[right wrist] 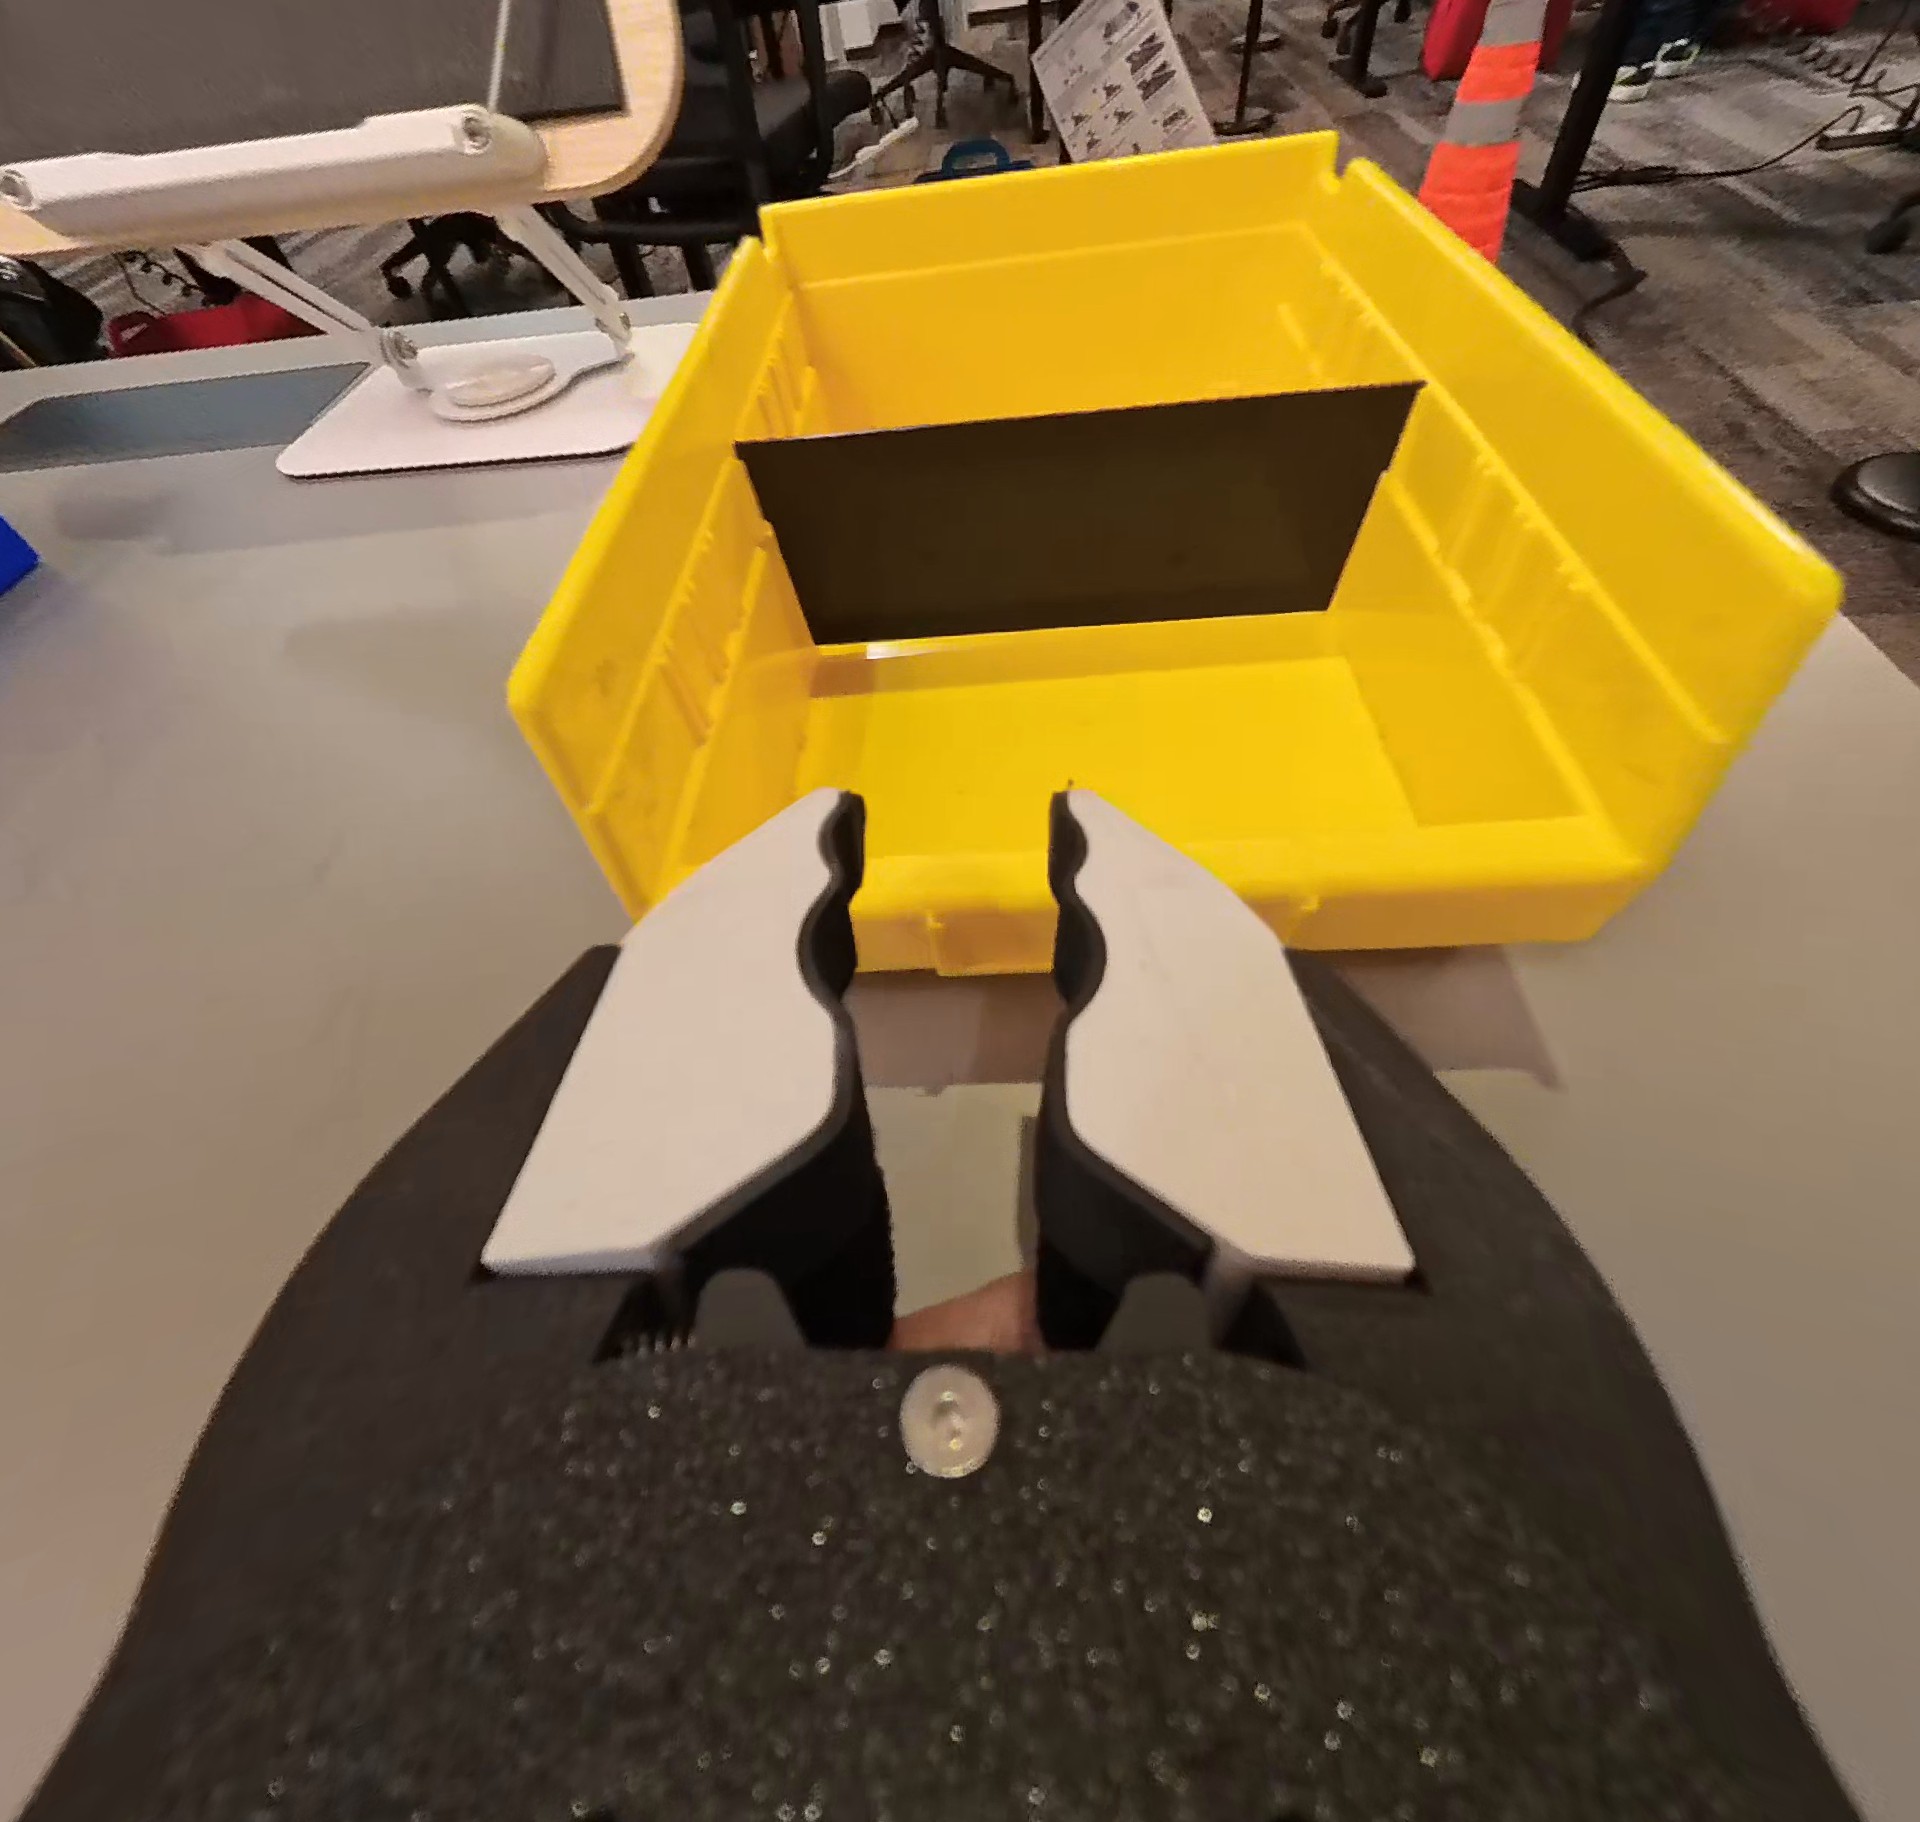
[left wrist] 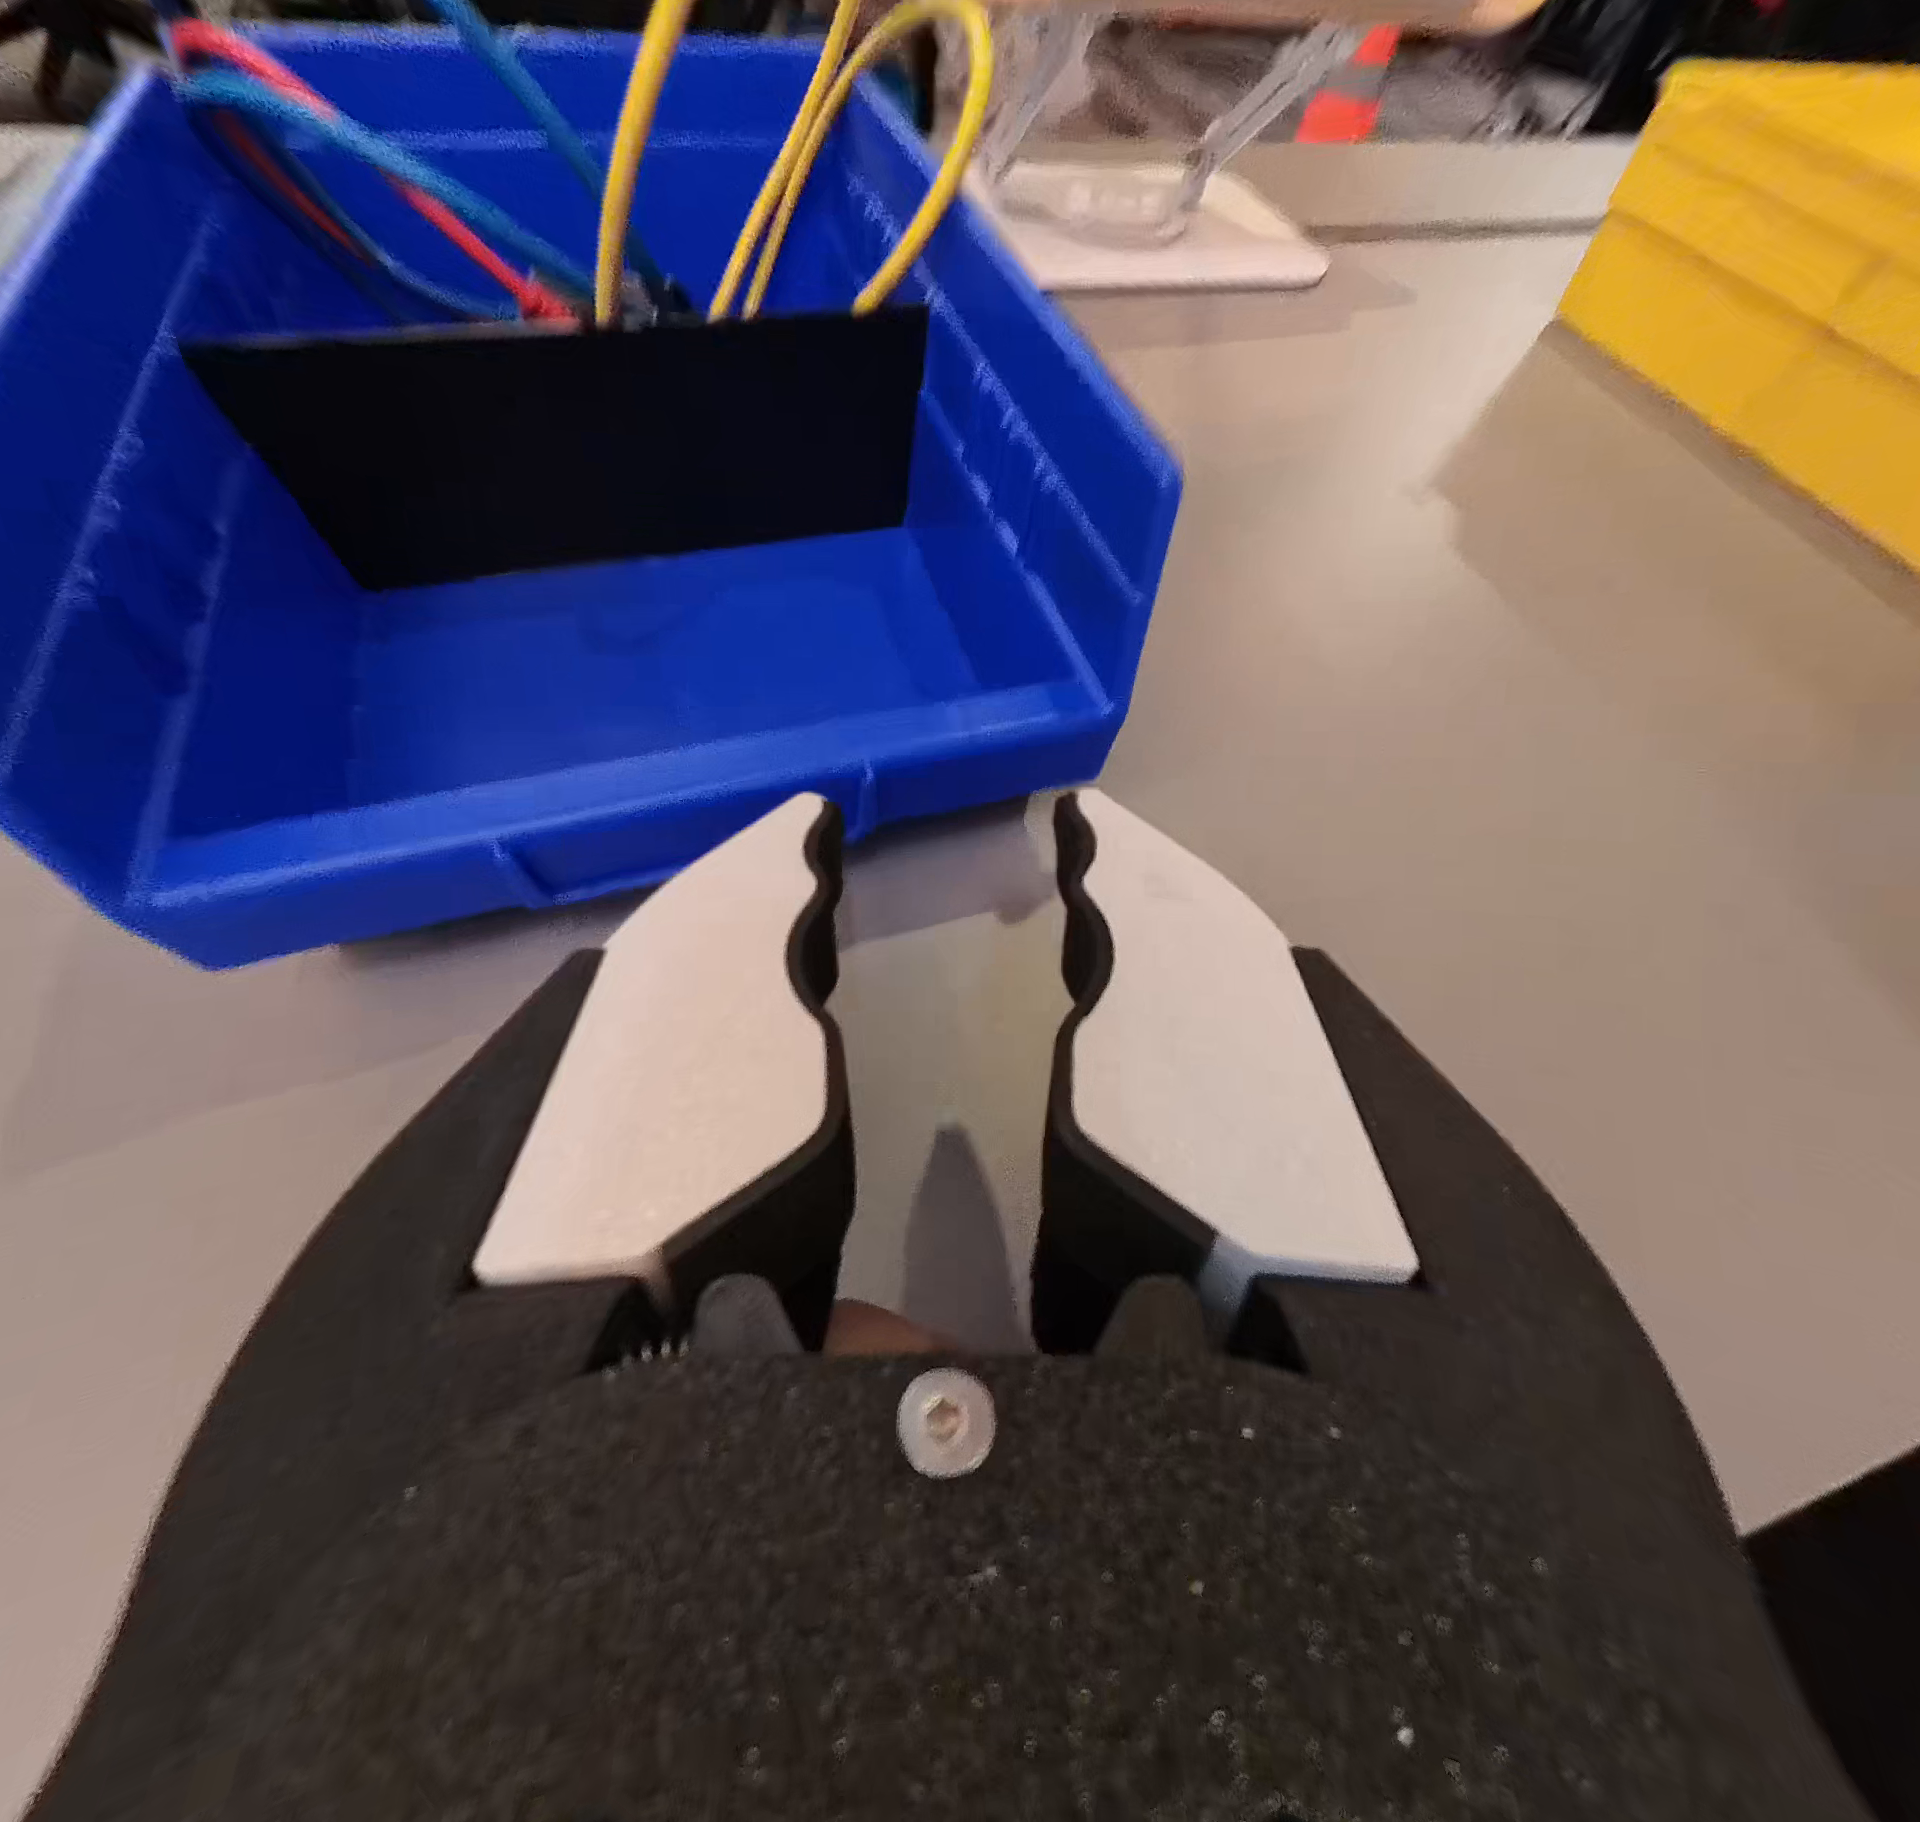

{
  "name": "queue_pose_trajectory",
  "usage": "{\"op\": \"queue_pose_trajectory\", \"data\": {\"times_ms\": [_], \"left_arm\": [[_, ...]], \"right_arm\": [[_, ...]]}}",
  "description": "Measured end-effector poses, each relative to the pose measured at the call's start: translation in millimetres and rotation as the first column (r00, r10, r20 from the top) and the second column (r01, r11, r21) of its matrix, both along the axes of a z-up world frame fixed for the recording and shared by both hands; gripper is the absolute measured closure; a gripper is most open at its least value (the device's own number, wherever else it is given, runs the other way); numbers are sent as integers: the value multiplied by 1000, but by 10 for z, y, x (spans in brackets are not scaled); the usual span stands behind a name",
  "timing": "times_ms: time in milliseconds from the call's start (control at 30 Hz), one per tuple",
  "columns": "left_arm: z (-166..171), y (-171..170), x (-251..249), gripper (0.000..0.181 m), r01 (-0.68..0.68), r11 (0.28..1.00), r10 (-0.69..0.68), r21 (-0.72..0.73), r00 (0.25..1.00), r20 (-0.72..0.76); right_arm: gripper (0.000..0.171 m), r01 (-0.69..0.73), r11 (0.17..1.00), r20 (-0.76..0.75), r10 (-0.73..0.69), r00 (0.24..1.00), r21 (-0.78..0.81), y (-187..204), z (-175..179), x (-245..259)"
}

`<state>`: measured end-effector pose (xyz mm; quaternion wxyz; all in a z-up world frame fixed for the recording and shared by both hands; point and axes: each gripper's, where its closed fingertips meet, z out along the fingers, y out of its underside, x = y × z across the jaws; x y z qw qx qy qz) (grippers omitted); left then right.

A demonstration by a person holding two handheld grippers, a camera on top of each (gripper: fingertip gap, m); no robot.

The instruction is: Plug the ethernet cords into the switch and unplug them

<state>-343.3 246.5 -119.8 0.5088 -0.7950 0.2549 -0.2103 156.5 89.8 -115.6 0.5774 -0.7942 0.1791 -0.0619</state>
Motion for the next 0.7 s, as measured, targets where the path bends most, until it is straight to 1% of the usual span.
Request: {"op": "queue_pose_trajectory", "data": {"times_ms": [67, 100, 133, 167, 200, 233, 267, 333, 367, 400, 433, 500, 533, 600, 633, 667, 700], "left_arm": [[234, 32, 48, 142, 54, 998, -56, 39, 997, 53], [364, 63, 89, 142, 108, 993, -110, 41, 992, 61], [488, 96, 142, 142, 187, 982, -188, 23, 981, 43], [617, 163, 180, 141, 262, 965, -262, 1, 965, -3], [748, 271, 206, 137, 322, 947, -323, -18, 944, -69], [864, 412, 224, 131, 369, 928, -372, -50, 915, -156], [979, 621, 223, 131, 379, 922, -385, -77, 885, -261], [1274, 1205, 245, 132, 352, 935, -335, -48, 830, -446], [1357, 1464, 289, 132, 358, 931, -342, -71, 789, -510], [1346, 1674, 337, 126, 361, 920, -382, -153, 738, -556], [1265, 1857, 367, 121, 344, 902, -431, -261, 679, -595], [1018, 2196, 398, 111, 259, 867, -493, -426, 569, -658], [850, 2284, 441, 106, 217, 838, -531, -501, 542, -652], [456, 2302, 462, 97, 124, 743, -625, -658, 480, -616], [277, 2338, 418, 93, 63, 726, -638, -684, 434, -636], [132, 2377, 364, 94, 17, 723, -644, -691, 378, -665], [24, 2410, 336, 96, -8, 723, -648, -691, 338, -682]], "right_arm": [[137, -18, 1000, 18, 18, 1000, -4, 22, -1, -58], [137, -25, 1000, 32, 25, 999, -17, 28, -13, -84], [137, -30, 999, 49, 31, 998, -27, 33, -22, -106], [137, -35, 999, 68, 37, 997, -35, 37, -26, -125], [137, -39, 998, 85, 43, 995, -41, 42, -27, -142], [137, -44, 998, 96, 49, 994, -46, 48, -28, -156], [137, -47, 998, 102, 52, 993, -49, 53, -30, -166], [137, -56, 997, 95, 61, 994, -50, 64, -39, -185], [137, -61, 997, 86, 65, 994, -51, 67, -47, -193], [137, -64, 997, 77, 68, 995, -53, 68, -56, -199], [137, -67, 996, 70, 70, 995, -54, 67, -63, -203], [137, -68, 996, 62, 71, 996, -56, 58, -71, -205], [137, -68, 996, 60, 71, 996, -57, 53, -75, -205], [137, -68, 996, 57, 71, 996, -60, 45, -84, -204], [137, -70, 996, 55, 73, 996, -62, 43, -90, -206], [137, -72, 995, 52, 75, 996, -65, 39, -98, -207], [137, -73, 995, 49, 76, 996, -67, 33, -105, -207]]}}
